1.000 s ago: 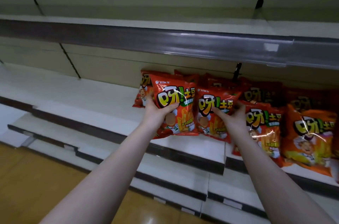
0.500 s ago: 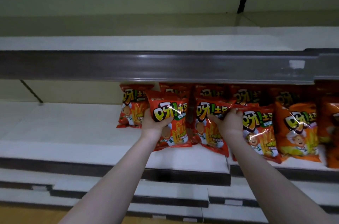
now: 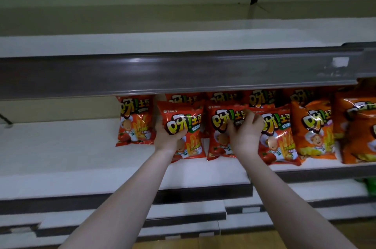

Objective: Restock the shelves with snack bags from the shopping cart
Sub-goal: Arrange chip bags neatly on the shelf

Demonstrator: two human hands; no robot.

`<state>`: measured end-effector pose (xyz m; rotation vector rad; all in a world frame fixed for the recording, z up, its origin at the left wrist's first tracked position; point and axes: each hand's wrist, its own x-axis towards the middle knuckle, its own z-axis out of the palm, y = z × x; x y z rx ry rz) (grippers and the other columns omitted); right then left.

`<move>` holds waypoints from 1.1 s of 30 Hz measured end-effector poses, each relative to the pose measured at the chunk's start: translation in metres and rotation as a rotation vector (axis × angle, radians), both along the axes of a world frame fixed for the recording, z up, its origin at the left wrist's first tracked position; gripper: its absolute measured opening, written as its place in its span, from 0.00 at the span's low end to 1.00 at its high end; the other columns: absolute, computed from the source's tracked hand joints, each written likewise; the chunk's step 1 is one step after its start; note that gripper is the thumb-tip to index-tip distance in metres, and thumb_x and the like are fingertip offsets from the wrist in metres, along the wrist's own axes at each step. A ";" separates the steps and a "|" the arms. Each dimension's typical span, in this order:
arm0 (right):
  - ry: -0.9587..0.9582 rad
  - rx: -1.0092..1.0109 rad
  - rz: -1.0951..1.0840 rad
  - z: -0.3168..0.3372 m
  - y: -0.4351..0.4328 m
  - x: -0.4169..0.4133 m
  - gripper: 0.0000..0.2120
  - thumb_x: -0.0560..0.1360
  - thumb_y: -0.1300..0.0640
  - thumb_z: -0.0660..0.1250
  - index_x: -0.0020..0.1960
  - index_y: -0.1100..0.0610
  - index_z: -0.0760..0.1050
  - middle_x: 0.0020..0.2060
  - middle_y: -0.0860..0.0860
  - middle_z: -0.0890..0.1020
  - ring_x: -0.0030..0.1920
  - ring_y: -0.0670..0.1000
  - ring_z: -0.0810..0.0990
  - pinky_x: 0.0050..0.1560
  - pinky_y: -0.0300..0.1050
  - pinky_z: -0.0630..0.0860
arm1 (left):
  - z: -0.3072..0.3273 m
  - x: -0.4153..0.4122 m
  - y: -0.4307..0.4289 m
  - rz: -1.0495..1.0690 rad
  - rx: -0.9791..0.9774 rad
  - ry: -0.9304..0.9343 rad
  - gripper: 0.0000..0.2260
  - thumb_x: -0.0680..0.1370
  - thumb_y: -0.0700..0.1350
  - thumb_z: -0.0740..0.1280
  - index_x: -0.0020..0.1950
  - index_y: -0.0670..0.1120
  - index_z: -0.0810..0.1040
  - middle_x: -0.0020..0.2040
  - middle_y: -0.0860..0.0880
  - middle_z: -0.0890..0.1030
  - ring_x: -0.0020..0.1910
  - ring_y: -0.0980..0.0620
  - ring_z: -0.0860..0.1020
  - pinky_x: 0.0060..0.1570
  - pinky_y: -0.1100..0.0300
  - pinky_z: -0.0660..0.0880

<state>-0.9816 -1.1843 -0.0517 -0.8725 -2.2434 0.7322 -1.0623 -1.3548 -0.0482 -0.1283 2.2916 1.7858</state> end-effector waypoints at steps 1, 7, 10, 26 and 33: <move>0.054 0.031 0.063 0.001 -0.010 0.002 0.22 0.75 0.56 0.68 0.64 0.66 0.69 0.60 0.64 0.72 0.60 0.62 0.72 0.58 0.52 0.71 | -0.002 0.000 0.001 0.011 0.016 -0.006 0.32 0.70 0.42 0.76 0.70 0.44 0.65 0.64 0.45 0.76 0.63 0.44 0.75 0.63 0.46 0.72; -0.142 -0.244 0.595 -0.005 -0.059 0.000 0.22 0.79 0.47 0.59 0.71 0.54 0.67 0.68 0.51 0.69 0.67 0.51 0.68 0.66 0.44 0.68 | -0.013 -0.001 0.008 0.007 0.053 0.024 0.19 0.66 0.37 0.71 0.53 0.51 0.71 0.55 0.42 0.79 0.56 0.42 0.77 0.56 0.43 0.76; -0.161 -0.257 0.550 -0.007 -0.068 0.000 0.23 0.80 0.46 0.57 0.72 0.54 0.65 0.72 0.51 0.64 0.71 0.51 0.64 0.66 0.40 0.62 | -0.020 -0.003 0.007 -0.084 0.033 0.075 0.16 0.68 0.36 0.70 0.46 0.57 0.74 0.51 0.45 0.81 0.53 0.45 0.79 0.54 0.43 0.77; -0.016 -0.393 0.414 0.008 -0.072 0.014 0.23 0.80 0.47 0.57 0.73 0.56 0.64 0.71 0.51 0.67 0.71 0.49 0.64 0.69 0.41 0.62 | 0.005 0.003 0.001 0.113 0.103 0.358 0.25 0.73 0.42 0.73 0.67 0.42 0.69 0.62 0.50 0.74 0.64 0.52 0.71 0.63 0.56 0.69; 0.238 -0.495 0.259 0.039 -0.035 0.073 0.24 0.79 0.43 0.57 0.71 0.53 0.66 0.66 0.50 0.73 0.66 0.47 0.71 0.65 0.43 0.68 | 0.047 0.064 0.050 -0.113 0.195 0.431 0.24 0.77 0.46 0.68 0.70 0.44 0.67 0.68 0.50 0.69 0.67 0.54 0.66 0.63 0.63 0.61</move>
